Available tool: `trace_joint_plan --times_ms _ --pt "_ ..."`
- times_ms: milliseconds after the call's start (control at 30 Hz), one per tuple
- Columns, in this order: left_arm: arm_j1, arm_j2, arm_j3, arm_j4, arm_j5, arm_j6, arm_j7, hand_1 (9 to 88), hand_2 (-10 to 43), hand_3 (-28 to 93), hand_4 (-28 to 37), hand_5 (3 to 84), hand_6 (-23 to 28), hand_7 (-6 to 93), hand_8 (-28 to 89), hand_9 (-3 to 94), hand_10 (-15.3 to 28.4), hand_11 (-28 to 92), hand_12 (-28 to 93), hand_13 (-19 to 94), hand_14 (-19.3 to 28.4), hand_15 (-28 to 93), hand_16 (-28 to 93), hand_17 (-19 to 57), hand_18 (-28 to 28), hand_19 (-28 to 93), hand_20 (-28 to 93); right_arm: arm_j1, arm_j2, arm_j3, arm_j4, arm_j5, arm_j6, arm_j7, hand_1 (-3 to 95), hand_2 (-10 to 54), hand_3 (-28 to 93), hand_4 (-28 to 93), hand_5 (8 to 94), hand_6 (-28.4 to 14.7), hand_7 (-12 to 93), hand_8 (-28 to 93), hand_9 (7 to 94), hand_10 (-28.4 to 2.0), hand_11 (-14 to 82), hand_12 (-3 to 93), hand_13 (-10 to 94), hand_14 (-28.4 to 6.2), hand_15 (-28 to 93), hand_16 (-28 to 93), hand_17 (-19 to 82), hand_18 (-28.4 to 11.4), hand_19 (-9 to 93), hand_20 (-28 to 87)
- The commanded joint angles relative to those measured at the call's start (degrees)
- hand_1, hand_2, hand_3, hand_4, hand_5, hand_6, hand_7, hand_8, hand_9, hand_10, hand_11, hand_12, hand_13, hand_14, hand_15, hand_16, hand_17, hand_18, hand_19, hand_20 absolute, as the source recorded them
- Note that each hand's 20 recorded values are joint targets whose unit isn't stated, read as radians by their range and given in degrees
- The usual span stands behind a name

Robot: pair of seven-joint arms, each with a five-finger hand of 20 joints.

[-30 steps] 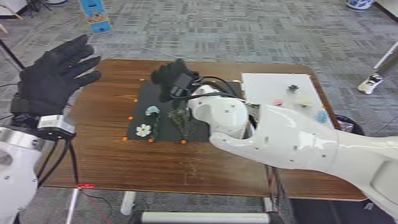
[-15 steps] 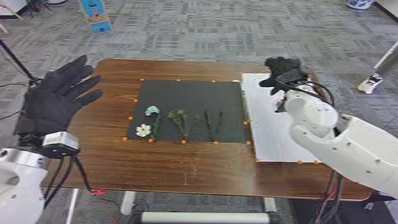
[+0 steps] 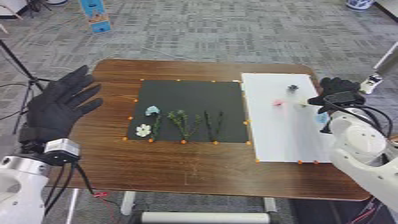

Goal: Arrange flowers

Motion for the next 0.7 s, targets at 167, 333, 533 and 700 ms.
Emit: trace_joint_plan --times_ms 167,333,533,700 --pt "1.2 -0.46 -0.18 -0.39 -0.23 0.07 -0.87 20.8 -5.8 70 -28.3 29.2 2.2 15.9 -8 25.7 11.2 14 16 21 13.5 20 3 -11.3 22.5 43 8 -3.7 1.7 0.3 2.1 -2.2 -6.2 -1.7 47.6 -9.5 74 -28 48.7 0.0 24 -12 53.2 -7.9 18.8 19.4 55 -9.7 84 31 29 -21.1 88 58" --pt "1.1 -0.18 -0.13 -0.3 -0.29 0.06 -1.1 20.9 -5.7 70 -28.3 29.2 2.3 15.9 -8 25.7 11.2 14 16 21 13.5 20 3 -11.4 22.6 43 8 -1.5 1.0 -3.1 5.7 -2.1 -6.0 -3.5 46.5 -9.5 82 -28 49.0 1.0 25 -13 54.1 -7.2 18.2 18.5 55 -8.6 84 31 30 -20.3 88 58" --pt "1.1 -0.03 -0.2 -0.26 -0.3 -0.01 -1.21 20.8 -5.5 70 -28.3 29.2 2.3 15.8 -8 25.8 11.2 14 16 21 13.6 20 3 -11.4 22.5 43 8 0.4 0.5 -5.8 8.9 -1.1 -5.8 -6.0 47.9 -9.5 80 -28 48.9 1.6 27 -14 54.2 -6.6 18.4 18.5 56 -8.0 84 32 31 -19.5 88 59" --pt "1.0 0.09 -0.19 -0.24 -0.36 0.05 -1.3 20.7 -5.4 70 -28.3 29.2 2.3 15.9 -8 25.8 11.2 14 16 21 13.6 20 3 -11.4 22.5 43 8 -0.9 0.2 -4.7 8.8 -0.1 -4.0 -7.7 47.7 -9.5 80 -28 49.0 2.1 29 -14 54.9 -6.7 20.6 19.6 57 -7.9 85 32 31 -19.3 89 59"
